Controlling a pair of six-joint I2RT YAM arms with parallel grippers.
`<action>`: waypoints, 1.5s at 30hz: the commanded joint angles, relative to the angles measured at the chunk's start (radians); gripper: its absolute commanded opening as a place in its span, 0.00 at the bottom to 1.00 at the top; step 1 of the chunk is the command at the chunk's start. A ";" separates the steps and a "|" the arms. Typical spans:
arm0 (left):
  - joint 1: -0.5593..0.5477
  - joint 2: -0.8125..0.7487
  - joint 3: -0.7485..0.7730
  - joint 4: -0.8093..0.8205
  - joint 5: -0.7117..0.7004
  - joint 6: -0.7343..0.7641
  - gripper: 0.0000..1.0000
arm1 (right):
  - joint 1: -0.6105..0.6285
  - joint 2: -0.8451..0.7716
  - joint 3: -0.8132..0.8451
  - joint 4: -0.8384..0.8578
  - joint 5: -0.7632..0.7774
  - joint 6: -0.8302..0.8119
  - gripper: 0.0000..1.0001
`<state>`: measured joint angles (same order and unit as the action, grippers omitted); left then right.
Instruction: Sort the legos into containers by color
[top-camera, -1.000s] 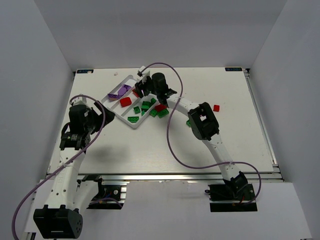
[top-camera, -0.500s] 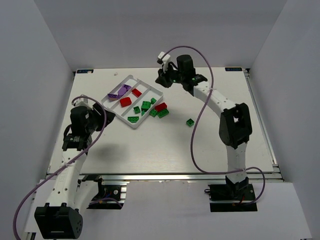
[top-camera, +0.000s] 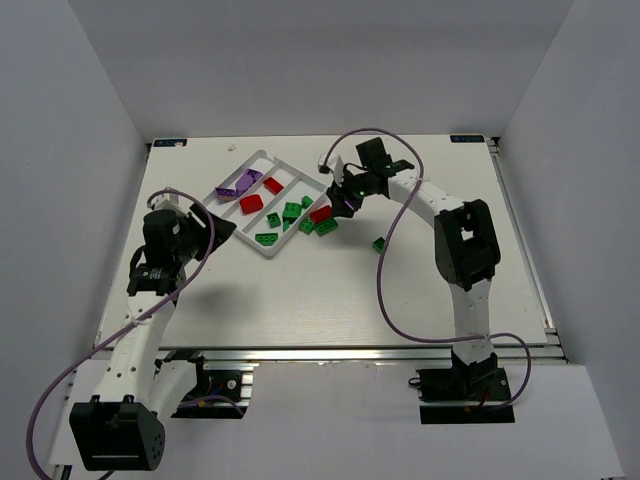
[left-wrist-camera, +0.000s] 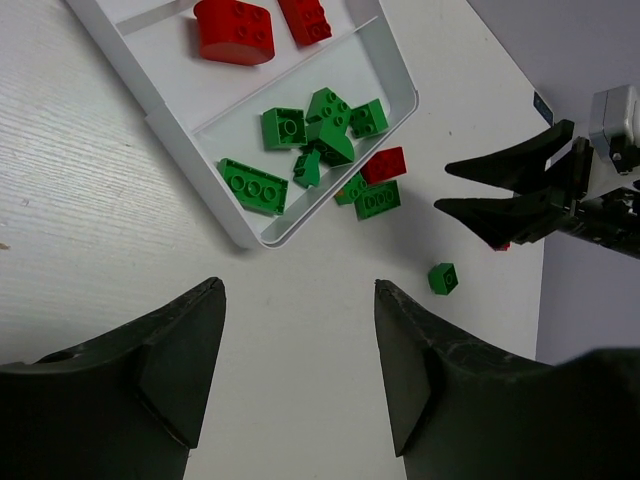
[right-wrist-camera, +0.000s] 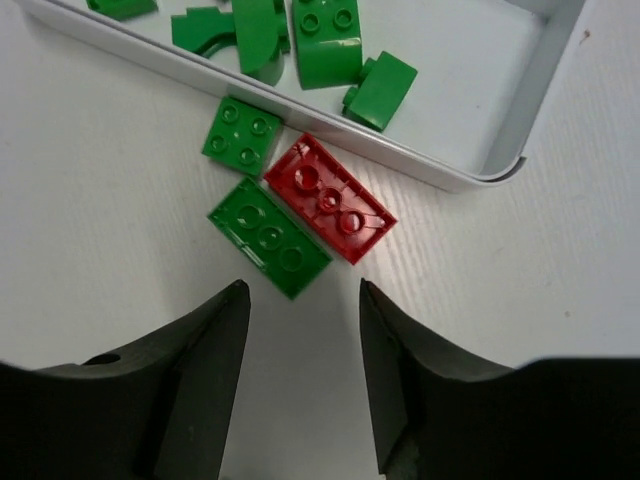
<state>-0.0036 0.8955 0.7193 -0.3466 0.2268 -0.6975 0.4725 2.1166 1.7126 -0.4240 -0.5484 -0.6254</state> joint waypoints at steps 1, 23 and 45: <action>-0.001 -0.012 0.009 0.015 0.019 -0.011 0.71 | -0.055 0.055 0.143 -0.137 -0.134 -0.299 0.52; -0.001 0.036 -0.003 0.024 0.028 0.001 0.71 | -0.038 0.319 0.389 -0.271 -0.099 -0.731 0.61; -0.001 0.066 0.012 0.012 0.025 0.013 0.71 | 0.014 0.371 0.401 -0.309 -0.145 -0.821 0.59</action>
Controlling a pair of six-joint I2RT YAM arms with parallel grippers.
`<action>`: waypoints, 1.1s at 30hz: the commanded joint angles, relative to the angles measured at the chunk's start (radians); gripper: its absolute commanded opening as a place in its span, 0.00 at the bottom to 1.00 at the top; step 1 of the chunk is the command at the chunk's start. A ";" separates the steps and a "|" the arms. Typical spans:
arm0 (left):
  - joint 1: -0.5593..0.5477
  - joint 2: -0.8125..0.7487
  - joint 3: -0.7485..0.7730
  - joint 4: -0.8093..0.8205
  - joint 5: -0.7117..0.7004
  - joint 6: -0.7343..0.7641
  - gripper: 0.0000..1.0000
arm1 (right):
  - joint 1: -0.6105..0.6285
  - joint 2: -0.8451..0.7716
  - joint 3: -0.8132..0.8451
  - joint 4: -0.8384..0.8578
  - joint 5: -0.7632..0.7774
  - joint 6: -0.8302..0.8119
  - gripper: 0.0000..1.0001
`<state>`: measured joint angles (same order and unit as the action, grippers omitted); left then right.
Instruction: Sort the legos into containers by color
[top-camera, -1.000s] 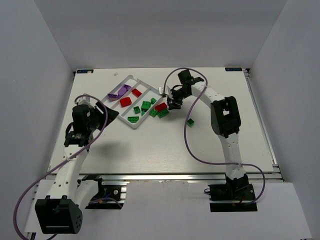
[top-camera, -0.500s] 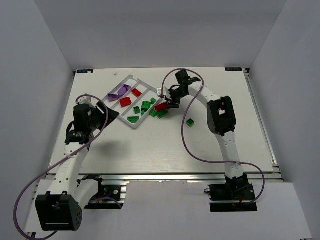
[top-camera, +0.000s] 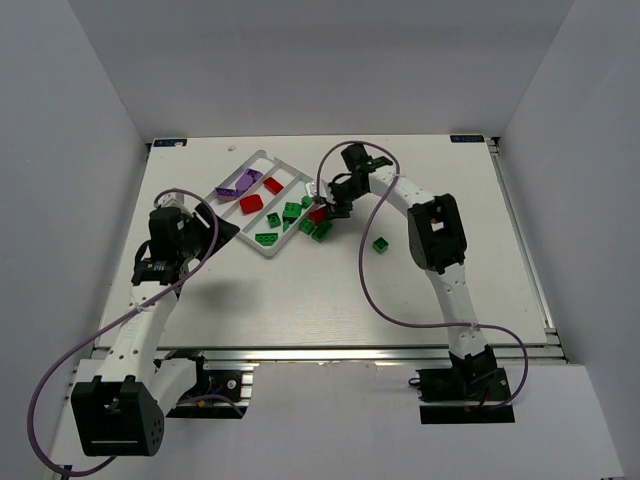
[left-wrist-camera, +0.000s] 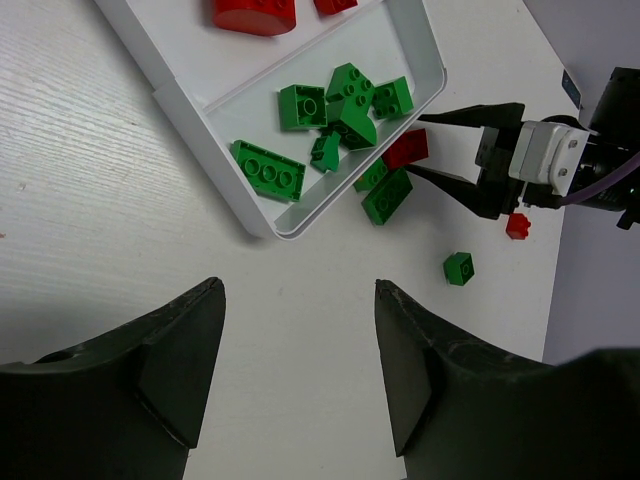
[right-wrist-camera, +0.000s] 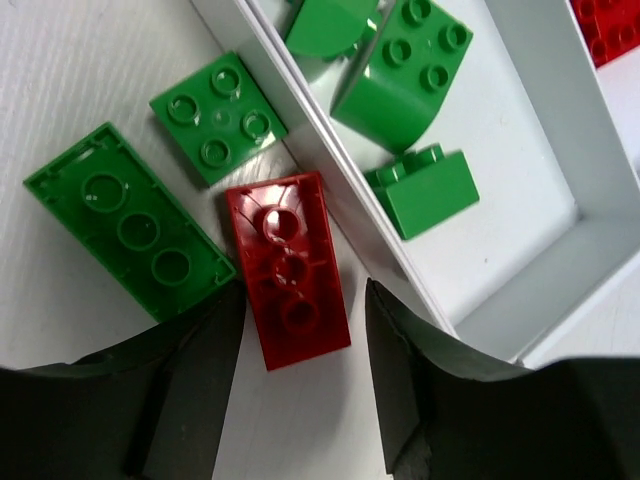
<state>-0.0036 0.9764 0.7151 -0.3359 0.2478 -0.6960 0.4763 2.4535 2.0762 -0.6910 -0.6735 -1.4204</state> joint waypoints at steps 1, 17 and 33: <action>-0.001 -0.015 0.017 0.000 0.004 0.012 0.71 | 0.008 0.038 0.042 -0.051 -0.021 -0.029 0.57; -0.001 -0.025 0.006 0.015 0.015 0.006 0.71 | 0.077 -0.126 -0.189 -0.165 -0.028 -0.149 0.23; 0.001 -0.126 -0.017 -0.035 -0.028 0.010 0.71 | 0.147 -0.425 -0.373 -0.036 -0.089 0.061 0.00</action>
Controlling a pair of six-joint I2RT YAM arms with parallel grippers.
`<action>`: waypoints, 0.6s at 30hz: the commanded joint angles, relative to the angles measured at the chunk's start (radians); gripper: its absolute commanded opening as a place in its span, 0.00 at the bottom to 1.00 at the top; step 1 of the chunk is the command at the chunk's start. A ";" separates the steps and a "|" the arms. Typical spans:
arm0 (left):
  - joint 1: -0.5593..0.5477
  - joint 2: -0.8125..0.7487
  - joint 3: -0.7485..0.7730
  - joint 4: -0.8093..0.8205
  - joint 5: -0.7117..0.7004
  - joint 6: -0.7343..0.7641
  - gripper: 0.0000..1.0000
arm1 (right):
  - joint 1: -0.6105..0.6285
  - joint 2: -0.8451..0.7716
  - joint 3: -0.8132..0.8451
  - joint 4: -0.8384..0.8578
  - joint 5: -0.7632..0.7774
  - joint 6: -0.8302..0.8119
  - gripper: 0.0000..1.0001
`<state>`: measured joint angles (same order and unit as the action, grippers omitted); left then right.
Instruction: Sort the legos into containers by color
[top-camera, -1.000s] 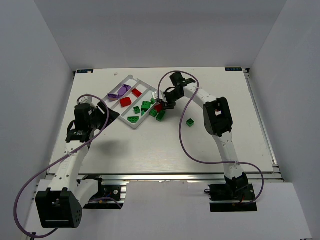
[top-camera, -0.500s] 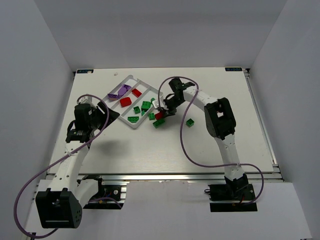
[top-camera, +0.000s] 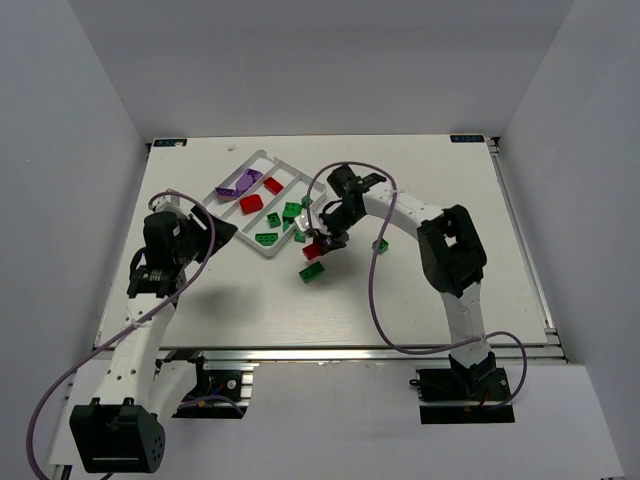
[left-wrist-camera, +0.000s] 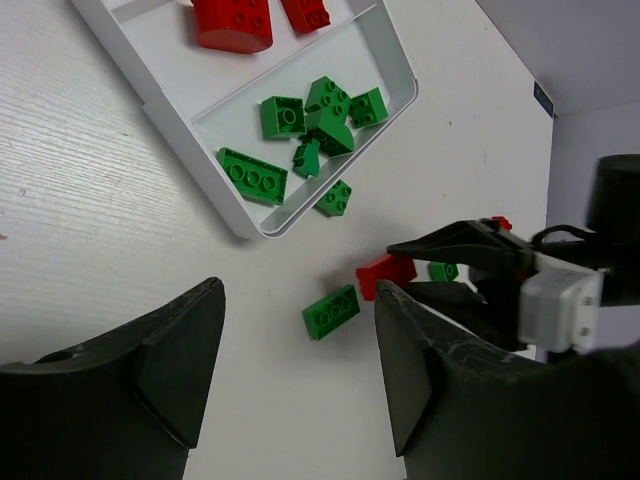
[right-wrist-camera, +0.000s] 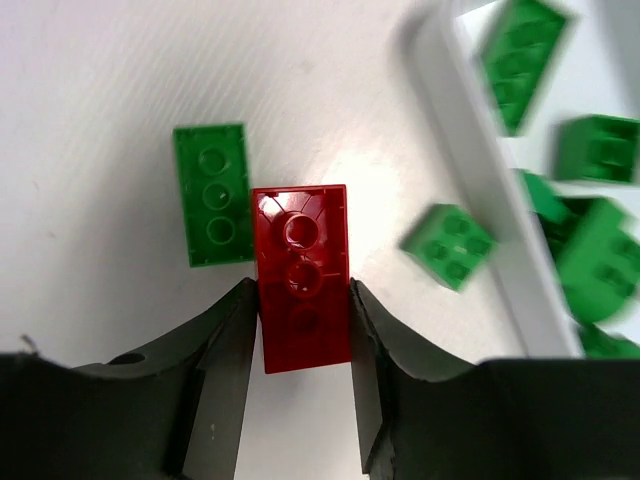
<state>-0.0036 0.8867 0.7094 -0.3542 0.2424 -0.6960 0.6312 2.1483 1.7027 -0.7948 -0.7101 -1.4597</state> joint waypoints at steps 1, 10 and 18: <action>-0.001 -0.048 -0.010 -0.023 -0.029 0.010 0.71 | -0.004 -0.143 0.003 0.098 -0.064 0.204 0.00; 0.001 -0.109 0.058 -0.103 -0.130 0.049 0.71 | 0.039 -0.096 0.043 0.833 0.053 1.180 0.00; -0.001 -0.167 0.053 -0.146 -0.140 0.043 0.71 | 0.101 0.168 0.376 0.962 0.509 1.463 0.00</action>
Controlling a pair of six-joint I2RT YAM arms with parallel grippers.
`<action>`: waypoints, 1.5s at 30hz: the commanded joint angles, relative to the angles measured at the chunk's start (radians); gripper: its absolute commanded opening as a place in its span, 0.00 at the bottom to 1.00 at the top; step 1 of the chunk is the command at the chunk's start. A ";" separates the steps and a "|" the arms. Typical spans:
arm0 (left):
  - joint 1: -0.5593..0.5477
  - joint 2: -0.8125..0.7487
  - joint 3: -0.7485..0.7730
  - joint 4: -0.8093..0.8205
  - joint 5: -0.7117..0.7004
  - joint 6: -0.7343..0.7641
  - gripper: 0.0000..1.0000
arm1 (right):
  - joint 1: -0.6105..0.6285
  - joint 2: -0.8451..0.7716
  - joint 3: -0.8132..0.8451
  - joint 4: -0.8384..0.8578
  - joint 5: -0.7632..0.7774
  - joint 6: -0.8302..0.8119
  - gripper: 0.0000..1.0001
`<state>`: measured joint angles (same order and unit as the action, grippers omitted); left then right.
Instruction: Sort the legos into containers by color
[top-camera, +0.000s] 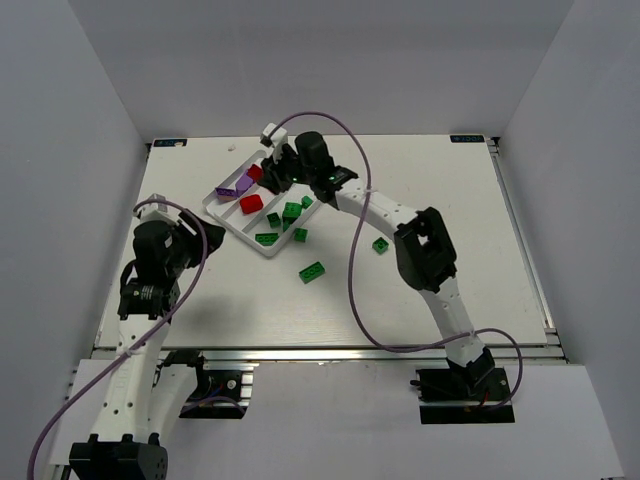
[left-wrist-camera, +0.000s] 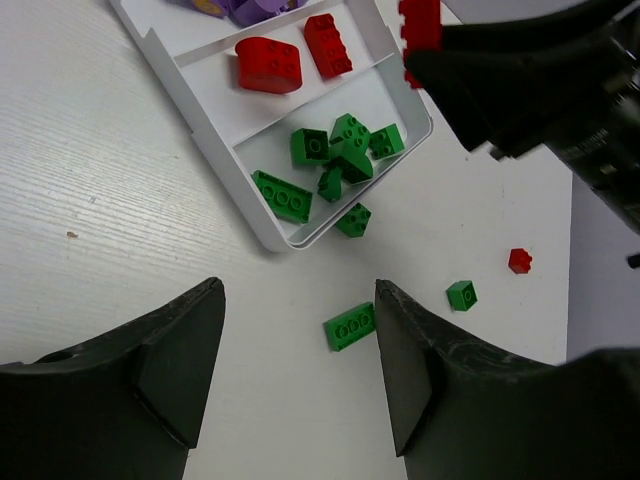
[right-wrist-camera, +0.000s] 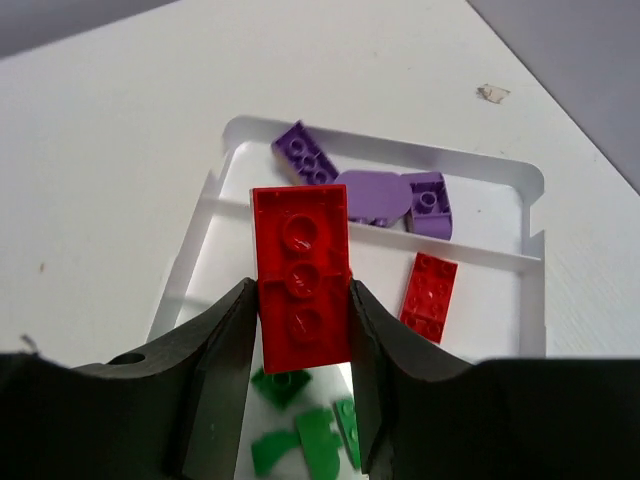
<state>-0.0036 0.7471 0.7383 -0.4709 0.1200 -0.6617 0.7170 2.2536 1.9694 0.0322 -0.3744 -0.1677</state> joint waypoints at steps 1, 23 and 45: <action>-0.001 -0.034 0.021 -0.035 -0.019 0.002 0.71 | 0.018 0.111 0.152 0.155 0.184 0.180 0.00; 0.001 -0.020 0.001 -0.044 0.003 -0.001 0.71 | 0.016 0.285 0.138 0.322 0.256 0.102 0.26; -0.002 0.064 -0.059 0.145 0.246 -0.053 0.60 | -0.117 0.062 0.086 0.171 -0.068 0.034 0.64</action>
<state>-0.0036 0.7795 0.7002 -0.4202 0.2485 -0.7063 0.6777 2.5122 2.0586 0.2359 -0.2787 -0.1059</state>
